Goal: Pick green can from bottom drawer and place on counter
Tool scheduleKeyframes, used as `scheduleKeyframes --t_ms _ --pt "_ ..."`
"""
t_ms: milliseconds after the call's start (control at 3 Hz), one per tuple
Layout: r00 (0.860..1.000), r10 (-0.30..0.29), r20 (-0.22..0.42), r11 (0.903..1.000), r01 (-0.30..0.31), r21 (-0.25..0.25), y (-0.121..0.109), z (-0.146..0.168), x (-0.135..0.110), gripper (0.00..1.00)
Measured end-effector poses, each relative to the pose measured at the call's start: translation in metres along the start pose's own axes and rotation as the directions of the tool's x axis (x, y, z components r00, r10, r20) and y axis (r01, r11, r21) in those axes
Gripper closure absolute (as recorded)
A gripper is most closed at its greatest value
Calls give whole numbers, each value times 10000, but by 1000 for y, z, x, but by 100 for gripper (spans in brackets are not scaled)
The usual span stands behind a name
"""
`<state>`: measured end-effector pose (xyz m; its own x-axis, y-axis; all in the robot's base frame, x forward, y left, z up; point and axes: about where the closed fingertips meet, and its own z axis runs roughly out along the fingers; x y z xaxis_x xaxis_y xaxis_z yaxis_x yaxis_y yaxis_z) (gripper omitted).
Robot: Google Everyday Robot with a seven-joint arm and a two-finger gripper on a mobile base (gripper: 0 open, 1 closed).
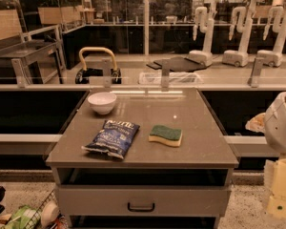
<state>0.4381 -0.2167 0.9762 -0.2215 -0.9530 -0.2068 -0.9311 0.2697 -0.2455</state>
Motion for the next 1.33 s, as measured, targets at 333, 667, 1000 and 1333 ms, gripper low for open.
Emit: scheduleKeyframes --t_ms 333,667,1000,1333 --pt "10000 7 39 10000 -8 41 0 -1 0 0" --pt "9959 427 801 9986 -399 -361 5 24 6 0" --pt "9657 827 2463 9913 -544 -1194 36 92 16 0" --pt "8849 1506 4408 9754 -605 -2119 80 177 15 0"
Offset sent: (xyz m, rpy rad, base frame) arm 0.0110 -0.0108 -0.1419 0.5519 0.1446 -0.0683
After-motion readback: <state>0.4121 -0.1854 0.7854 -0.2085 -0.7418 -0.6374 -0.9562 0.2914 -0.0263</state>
